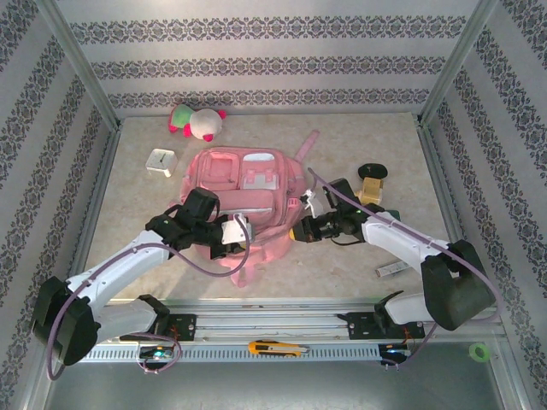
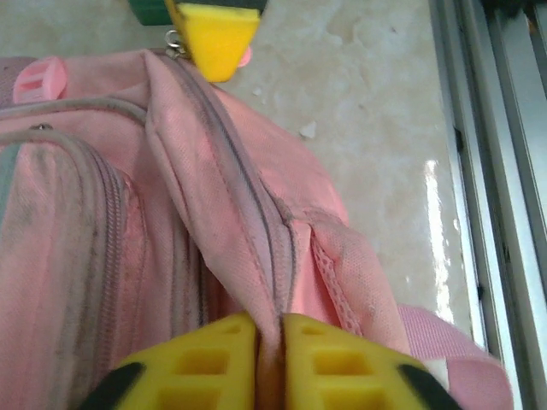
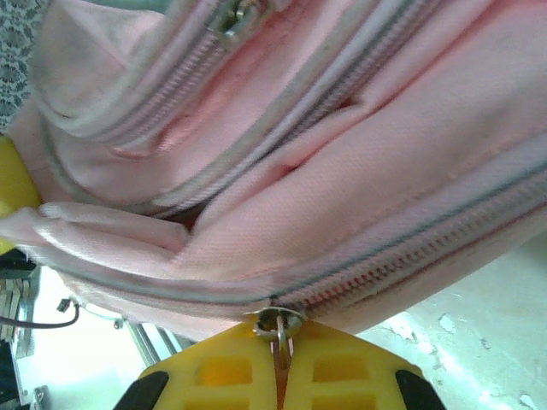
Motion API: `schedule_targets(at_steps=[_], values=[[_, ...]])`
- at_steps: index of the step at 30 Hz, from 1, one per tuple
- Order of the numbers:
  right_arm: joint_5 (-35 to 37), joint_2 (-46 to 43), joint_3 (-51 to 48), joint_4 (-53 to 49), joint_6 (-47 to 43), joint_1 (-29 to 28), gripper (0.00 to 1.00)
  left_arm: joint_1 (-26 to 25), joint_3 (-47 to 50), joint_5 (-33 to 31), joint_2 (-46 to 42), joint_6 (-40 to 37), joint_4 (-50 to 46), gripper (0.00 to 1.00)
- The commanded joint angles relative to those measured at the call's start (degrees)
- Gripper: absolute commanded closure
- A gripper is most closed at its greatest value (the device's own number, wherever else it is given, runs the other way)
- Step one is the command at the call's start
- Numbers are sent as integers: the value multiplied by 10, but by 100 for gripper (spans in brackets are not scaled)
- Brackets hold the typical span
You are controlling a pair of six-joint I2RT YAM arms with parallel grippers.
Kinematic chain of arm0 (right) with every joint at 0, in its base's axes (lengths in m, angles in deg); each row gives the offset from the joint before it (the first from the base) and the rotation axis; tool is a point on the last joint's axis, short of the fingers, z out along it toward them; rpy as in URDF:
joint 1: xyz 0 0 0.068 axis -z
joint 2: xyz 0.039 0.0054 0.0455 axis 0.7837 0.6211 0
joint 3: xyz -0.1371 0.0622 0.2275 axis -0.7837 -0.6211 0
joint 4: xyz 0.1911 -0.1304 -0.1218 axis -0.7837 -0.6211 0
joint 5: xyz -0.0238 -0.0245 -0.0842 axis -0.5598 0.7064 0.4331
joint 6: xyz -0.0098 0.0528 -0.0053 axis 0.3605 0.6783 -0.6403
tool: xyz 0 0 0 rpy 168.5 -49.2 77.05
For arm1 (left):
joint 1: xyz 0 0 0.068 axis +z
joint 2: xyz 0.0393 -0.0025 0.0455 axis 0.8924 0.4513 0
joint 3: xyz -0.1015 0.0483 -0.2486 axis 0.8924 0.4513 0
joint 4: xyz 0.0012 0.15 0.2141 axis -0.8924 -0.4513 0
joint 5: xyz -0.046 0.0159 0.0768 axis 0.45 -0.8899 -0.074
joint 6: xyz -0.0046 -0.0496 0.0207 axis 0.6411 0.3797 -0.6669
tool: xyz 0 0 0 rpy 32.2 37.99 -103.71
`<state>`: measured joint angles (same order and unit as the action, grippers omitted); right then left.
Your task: Pack books, pencil case, and school supplies into a backpack
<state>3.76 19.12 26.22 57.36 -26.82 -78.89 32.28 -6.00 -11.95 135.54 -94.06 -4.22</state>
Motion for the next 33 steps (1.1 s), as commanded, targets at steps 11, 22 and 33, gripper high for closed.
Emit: schedule_targets(at_steps=[11, 22, 33], values=[[21, -16, -10, 53, 39, -42, 100, -162, -41, -223, 96, 264, 192, 28], [14, -42, -23, 51, 41, -24, 100, -160, -1, -320, 136, 190, 200, 87], [66, 67, 14, 54, 25, 129, 100, -135, 52, -100, -50, 105, 96, 100]])
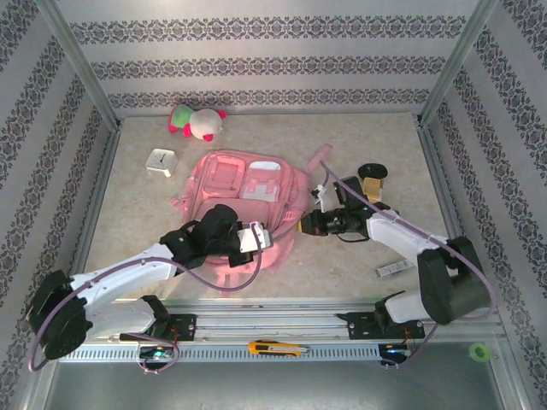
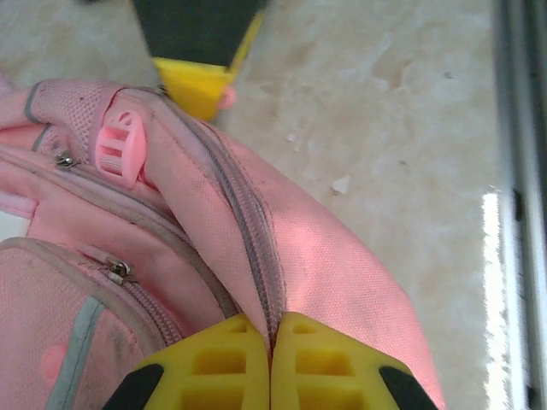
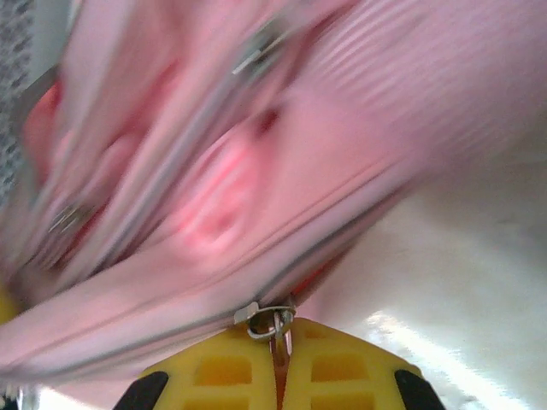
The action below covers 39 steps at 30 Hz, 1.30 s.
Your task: Pack books, pencil case, and school supplies into a backpack
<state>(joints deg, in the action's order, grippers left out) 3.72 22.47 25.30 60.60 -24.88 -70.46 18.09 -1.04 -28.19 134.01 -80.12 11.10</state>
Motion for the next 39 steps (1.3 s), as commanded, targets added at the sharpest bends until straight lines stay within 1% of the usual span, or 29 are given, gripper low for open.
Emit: schedule_targets(at_steps=[1, 4, 7, 8, 9, 10, 11, 12, 13, 14, 16, 18, 20, 23, 26, 28, 33, 36, 39], values=[[73, 49, 33, 34, 12, 55, 100, 8, 2, 69, -43, -38, -68, 100], [66, 85, 67, 57, 16, 64, 100, 9, 4, 76, -58, -37, -78, 100], [58, 90, 89, 58, 13, 59, 100, 9, 6, 54, -56, -26, -65, 100], [57, 87, 91, 56, 12, 57, 100, 9, 7, 37, -53, -18, -55, 96], [58, 82, 92, 51, 12, 56, 100, 9, 8, 24, -51, -8, -41, 88], [64, 74, 94, 39, 11, 54, 89, 10, 7, -1, -49, 2, -30, 75], [72, 63, 94, 23, 8, 53, 75, 16, 5, -33, -49, 11, -25, 61], [77, 50, 94, 4, 4, 52, 60, 28, 1, -55, -51, 21, -25, 53], [86, 29, 93, -19, 1, 49, 49, 50, -6, -60, -56, 32, -33, 44], [96, 7, 90, -41, 1, 46, 47, 76, -14, -45, -64, 34, -47, 36], [111, -32, 78, -64, 16, 36, 46, 120, -24, -10, -82, 33, -72, 29], [133, -73, 68, -85, 26, 14, 46, 152, -30, 12, -97, 1, -98, 28], [161, -110, 53, -95, 45, -20, 45, 174, -34, 22, -97, -59, -134, 26], [194, -147, 18, -66, 68, -79, 45, 177, -40, 34, -70, -158, -191, 21], [218, -165, -13, -24, 77, -132, 46, 176, -54, 64, -28, -213, -220, 17], [229, -169, -33, 6, 82, -155, 46, 176, -55, 71, -8, -232, -211, 16], [244, -166, -76, 97, 66, -208, 47, 176, -42, 25, 30, -251, -131, 14], [235, -152, -83, 123, 64, -221, 47, 169, -53, 30, 62, -261, -125, 13], [231, -144, -91, 144, 62, -225, 48, 149, -54, 17, 96, -270, -112, 12]])
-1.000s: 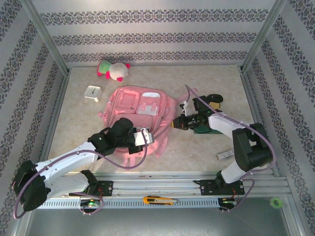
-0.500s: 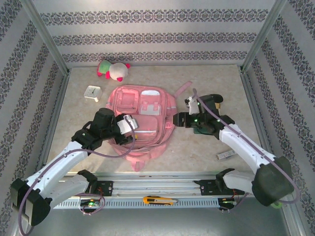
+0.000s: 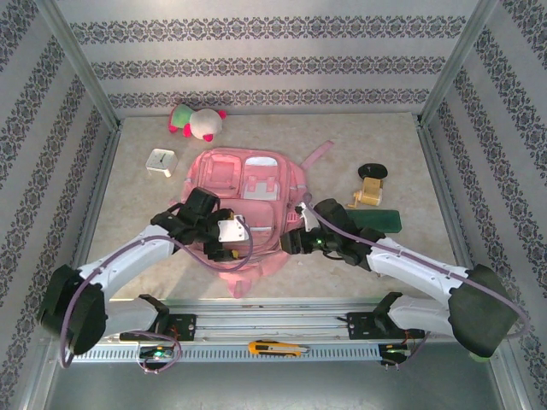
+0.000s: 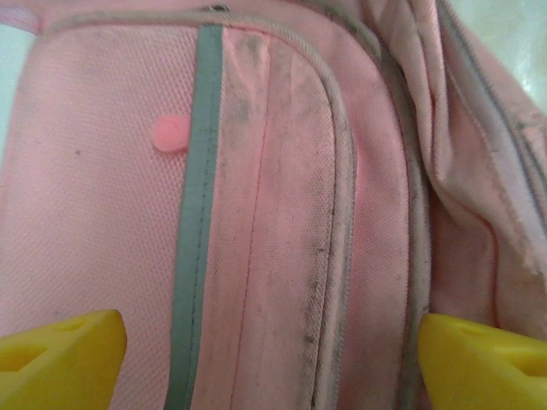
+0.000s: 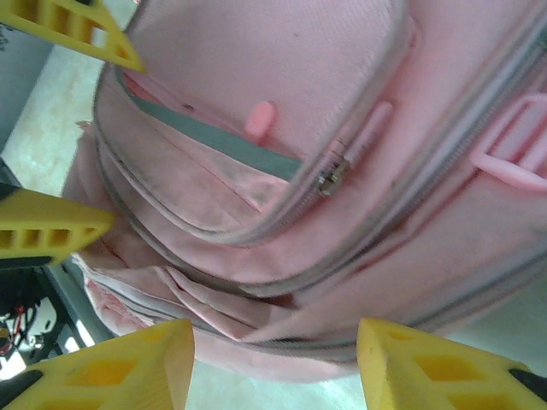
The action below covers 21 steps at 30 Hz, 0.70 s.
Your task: Pack books, pencil case, and school supplies into a backpack
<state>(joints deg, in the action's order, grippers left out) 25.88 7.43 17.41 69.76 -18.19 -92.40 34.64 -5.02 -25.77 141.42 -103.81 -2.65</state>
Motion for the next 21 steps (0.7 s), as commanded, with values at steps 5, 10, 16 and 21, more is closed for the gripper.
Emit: schedule_targets(at_steps=[5, 10, 16, 21], values=[[8, -4, -34, 98, -5, -8, 48, -35, -1, -78, 65, -33, 104, 11], [33, -23, -49, 110, 7, -3, 47, -35, -16, -94, 59, 23, 138, 61], [21, -107, -66, 111, -31, 78, 44, 6, -14, 42, -54, 138, 127, 99], [-67, -141, -36, 63, -99, 214, 33, 58, -46, 116, -90, 165, 93, 100]])
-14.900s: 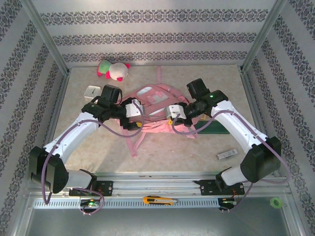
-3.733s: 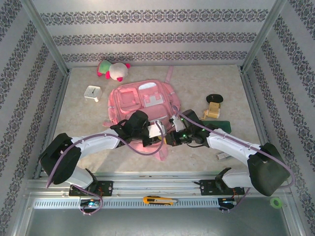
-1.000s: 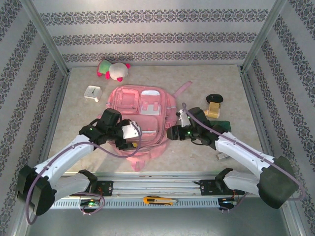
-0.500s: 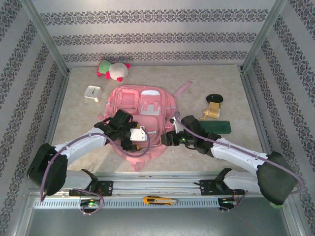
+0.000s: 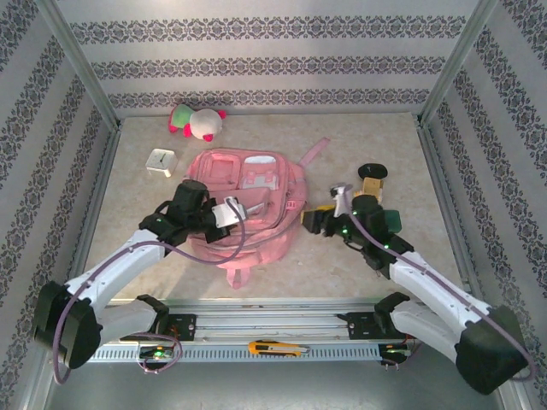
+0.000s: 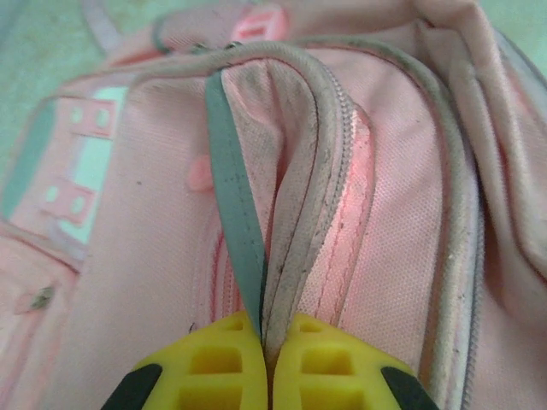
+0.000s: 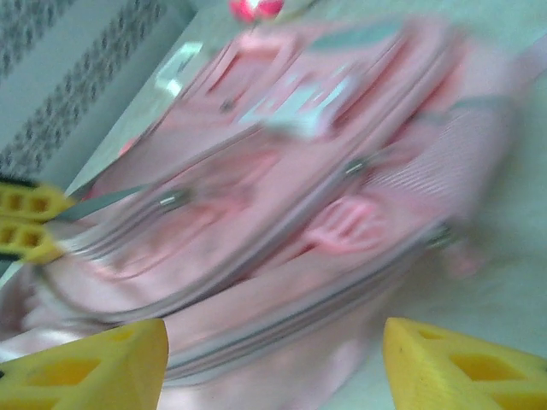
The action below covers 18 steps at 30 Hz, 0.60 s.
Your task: Pack books, pencil case, and school supplies into a backpack
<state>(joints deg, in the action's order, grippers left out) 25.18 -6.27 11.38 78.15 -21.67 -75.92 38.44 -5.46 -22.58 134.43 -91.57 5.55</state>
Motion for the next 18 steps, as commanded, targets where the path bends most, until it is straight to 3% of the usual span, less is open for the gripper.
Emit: schedule_targets(at_steps=[1, 4, 8, 12, 18], values=[[-86, 2, 38, -35, -98, 69, 33, 26, -54, 95, -19, 39, -6, 100], [-184, 45, 95, -97, -242, 103, 36, 37, -84, 115, -16, 26, -34, 100], [-236, 135, 187, -207, -423, 106, 36, 42, -106, 121, -11, 1, -53, 100], [-237, 245, 287, -304, -555, 106, 36, 49, -131, 128, -11, -21, -71, 100], [-220, 379, 393, -364, -700, 96, 40, 62, -139, 128, -9, -53, -79, 100]])
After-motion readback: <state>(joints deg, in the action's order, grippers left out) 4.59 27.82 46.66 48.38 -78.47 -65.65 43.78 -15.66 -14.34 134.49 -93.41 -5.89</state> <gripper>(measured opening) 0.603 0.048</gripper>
